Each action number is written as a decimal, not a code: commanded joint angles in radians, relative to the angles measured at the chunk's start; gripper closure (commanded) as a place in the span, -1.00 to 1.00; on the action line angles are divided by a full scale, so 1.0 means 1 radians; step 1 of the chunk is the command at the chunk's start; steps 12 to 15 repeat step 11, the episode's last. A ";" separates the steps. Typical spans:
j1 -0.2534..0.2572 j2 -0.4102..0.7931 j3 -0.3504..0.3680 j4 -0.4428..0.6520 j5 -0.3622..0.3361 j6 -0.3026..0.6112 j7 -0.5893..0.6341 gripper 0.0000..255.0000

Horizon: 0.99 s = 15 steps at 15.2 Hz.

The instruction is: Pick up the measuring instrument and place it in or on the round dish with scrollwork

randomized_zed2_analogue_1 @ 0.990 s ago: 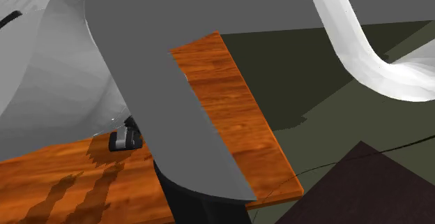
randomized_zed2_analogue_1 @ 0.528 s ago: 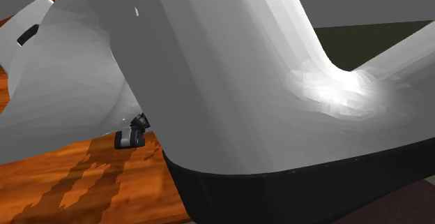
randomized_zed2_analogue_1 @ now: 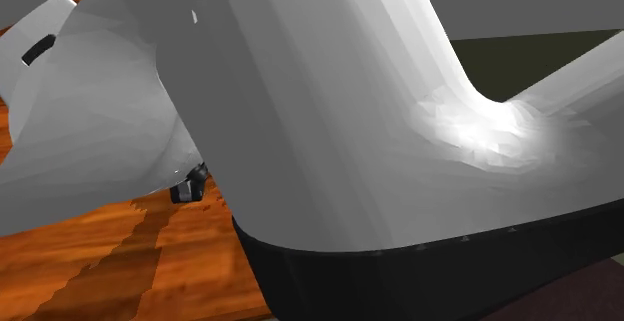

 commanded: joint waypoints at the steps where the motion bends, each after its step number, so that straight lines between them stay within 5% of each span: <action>1: -0.001 0.001 -0.001 -0.001 0.000 -0.001 0.000 1.00; 6: 0.000 0.001 0.000 0.001 0.000 0.000 0.000 1.00; 7: -0.001 0.001 -0.001 0.001 0.000 0.000 0.000 -1.00; 8: -0.027 -0.110 -0.016 -0.196 -0.381 0.196 0.236 -1.00; 9: -0.071 -0.173 -0.018 -0.328 -0.894 0.280 0.595 -1.00; 10: -0.041 -0.104 -0.013 -0.203 -0.188 0.172 0.194 -1.00; 15: -0.037 -0.104 -0.017 -0.203 -0.188 0.171 0.194 -1.00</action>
